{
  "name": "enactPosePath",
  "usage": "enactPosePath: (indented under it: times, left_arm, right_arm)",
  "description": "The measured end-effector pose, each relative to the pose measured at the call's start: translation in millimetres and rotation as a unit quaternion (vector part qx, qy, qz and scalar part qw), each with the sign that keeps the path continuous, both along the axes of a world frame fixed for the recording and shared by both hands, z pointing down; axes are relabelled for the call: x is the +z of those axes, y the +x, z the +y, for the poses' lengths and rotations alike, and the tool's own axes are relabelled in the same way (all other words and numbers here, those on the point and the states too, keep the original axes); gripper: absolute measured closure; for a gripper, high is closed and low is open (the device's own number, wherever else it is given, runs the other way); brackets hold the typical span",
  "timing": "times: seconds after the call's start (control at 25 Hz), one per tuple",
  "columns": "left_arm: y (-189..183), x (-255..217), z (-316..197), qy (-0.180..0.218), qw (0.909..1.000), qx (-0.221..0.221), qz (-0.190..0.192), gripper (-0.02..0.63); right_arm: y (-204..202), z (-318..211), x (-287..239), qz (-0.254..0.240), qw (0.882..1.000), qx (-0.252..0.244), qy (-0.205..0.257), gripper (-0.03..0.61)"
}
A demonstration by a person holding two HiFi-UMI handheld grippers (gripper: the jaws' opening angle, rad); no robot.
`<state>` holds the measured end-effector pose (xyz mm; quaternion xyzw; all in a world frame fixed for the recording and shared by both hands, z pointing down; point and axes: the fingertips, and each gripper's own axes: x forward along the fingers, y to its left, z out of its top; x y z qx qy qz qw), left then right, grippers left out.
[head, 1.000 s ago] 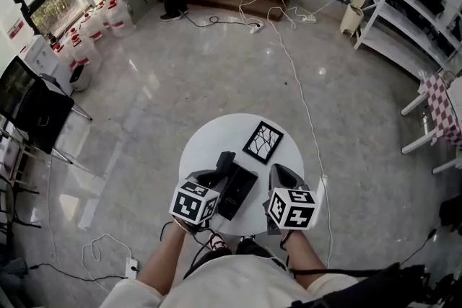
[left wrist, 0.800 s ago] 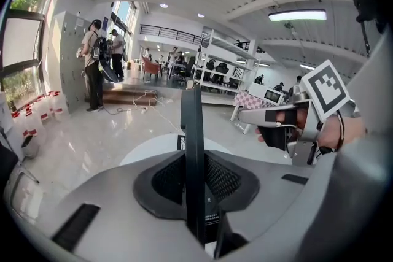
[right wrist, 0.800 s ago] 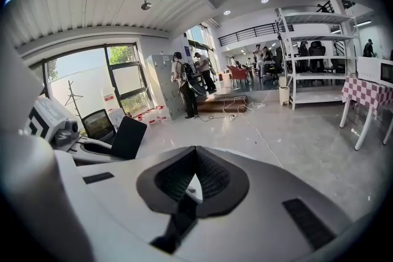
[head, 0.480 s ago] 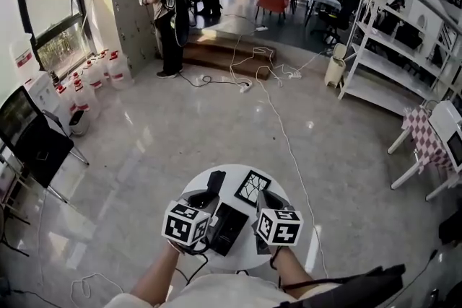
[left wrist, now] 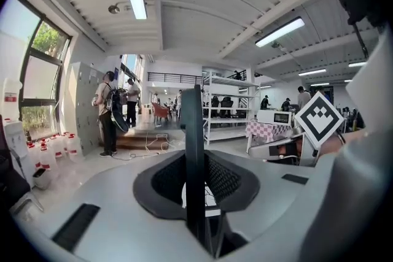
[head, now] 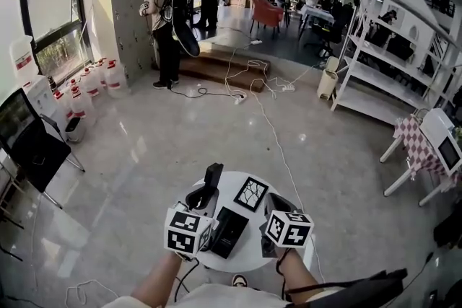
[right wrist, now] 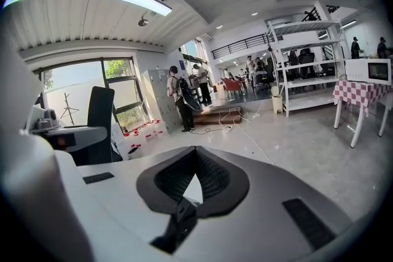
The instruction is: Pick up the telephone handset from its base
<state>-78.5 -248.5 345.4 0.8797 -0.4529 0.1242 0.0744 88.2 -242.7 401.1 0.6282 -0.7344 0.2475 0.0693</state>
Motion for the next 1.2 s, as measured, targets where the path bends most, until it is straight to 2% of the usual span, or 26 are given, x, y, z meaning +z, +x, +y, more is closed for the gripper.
enactPosePath:
  times: [0.12,0.24,0.56,0.76,0.88,1.08,1.2]
  left_arm:
    - [0.6,-8.4,6.9,0.028,0.9996,-0.005,-0.006,0.529]
    - [-0.3,-13.9,11.6,0.039,0.9991,-0.015,0.004,0.529]
    - [-5.8,-10.7,12.1,0.027,0.9991,-0.032,0.01,0.529]
    - [-11.5,-10.7,12.0,0.019,0.9974,-0.066,0.02,0.529]
    - [-10.1,-11.9,13.8,0.024,0.9959,-0.084,0.023,0.529]
    - [-4.2,-21.4,12.1,0.04,0.9928,-0.108,0.035,0.529]
    - [1.0,-28.3,10.8,0.046,0.9918,-0.114,0.037,0.529]
  right_arm:
    - [4.5,7.2,-5.2,0.002,1.0,0.007,0.003,0.555]
    - [6.7,13.7,-10.2,0.005,1.0,0.009,0.007,0.555]
    - [3.0,13.2,-8.8,0.003,1.0,0.001,0.012,0.555]
    - [-4.3,2.5,-16.2,0.014,0.999,-0.027,0.025,0.554]
    - [-3.5,-1.9,-28.5,0.029,0.997,-0.043,0.051,0.554]
    - [11.0,-10.3,-60.2,0.053,0.99,-0.052,0.12,0.555]
    - [21.8,-15.7,-76.3,0.069,0.986,-0.053,0.14,0.555]
